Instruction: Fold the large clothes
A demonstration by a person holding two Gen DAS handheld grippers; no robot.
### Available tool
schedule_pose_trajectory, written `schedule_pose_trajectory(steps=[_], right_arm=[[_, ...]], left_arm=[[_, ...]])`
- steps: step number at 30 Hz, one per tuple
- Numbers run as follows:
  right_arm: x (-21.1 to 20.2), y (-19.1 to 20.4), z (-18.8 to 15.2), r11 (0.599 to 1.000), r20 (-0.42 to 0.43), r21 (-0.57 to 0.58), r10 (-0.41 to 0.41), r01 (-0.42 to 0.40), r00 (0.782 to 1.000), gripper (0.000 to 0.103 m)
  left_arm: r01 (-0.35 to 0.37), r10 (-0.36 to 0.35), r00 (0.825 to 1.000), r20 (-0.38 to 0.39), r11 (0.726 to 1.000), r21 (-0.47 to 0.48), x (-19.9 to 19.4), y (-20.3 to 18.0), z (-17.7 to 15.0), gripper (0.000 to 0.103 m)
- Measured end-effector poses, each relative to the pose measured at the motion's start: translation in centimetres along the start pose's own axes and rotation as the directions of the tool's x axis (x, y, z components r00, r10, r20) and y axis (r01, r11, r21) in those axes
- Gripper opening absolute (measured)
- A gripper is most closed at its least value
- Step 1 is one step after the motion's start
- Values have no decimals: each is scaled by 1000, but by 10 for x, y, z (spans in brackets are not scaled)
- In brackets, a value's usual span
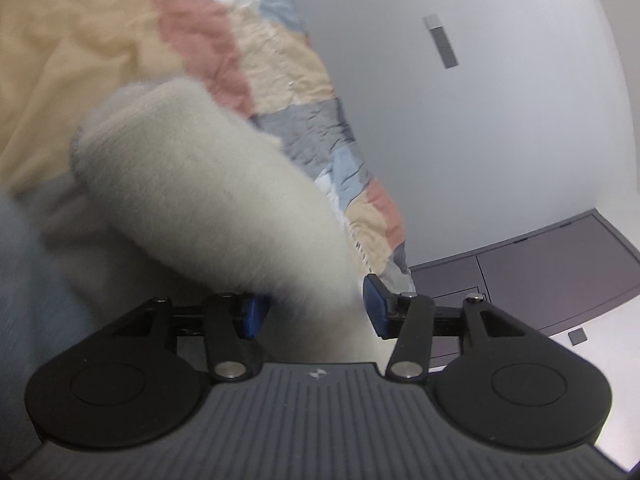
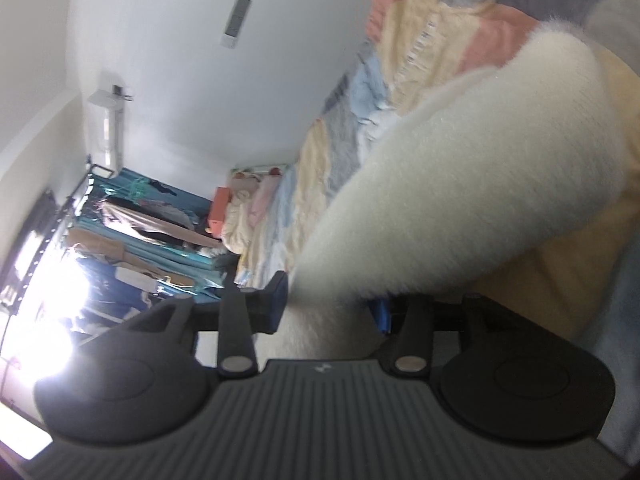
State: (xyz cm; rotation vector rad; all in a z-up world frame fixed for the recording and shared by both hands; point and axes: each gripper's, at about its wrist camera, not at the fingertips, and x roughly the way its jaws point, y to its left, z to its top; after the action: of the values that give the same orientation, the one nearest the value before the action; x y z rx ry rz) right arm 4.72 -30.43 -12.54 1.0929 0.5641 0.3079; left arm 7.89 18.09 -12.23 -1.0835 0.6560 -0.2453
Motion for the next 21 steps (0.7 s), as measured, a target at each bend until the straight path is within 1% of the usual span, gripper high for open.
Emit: schedule_pose_trajectory(steps=[5,8,10,12,15,18,19,20,21], right_arm=[[24,10,28,999,12,-32,22,-22,1000,49],[44,12,46,998,11,-49,26,-25,1000,48],[59,15,58,997,16,-77,18,-16,1000,48],[75,16,69,993,30,-115,-17,20,999,48],[98,5,86,983,52,-159,-89,96,995,48],[122,-14,101,973,42,-154,-165,170,985,45],[128,-23,103,972,27,-147,-179,181,983,45],[134,-28,105,968,17,-159,-194,195,981,44],[138,-30,105,960,19,-179,-217,217,976,44]], left_arm=[[-2,1,1000,17,999,41,24,-22,22,55],[-19,17,999,30,996,89,47,-35,39,55],[-42,37,999,40,989,139,66,-45,50,55],[-55,46,998,49,981,187,86,-50,60,56],[-141,121,989,88,951,275,118,-53,72,57],[-166,163,986,36,950,264,154,-38,84,57],[-176,173,984,38,948,264,162,-32,87,57],[-184,178,983,46,941,286,168,-30,88,57],[-204,198,979,53,924,324,177,-31,89,57]])
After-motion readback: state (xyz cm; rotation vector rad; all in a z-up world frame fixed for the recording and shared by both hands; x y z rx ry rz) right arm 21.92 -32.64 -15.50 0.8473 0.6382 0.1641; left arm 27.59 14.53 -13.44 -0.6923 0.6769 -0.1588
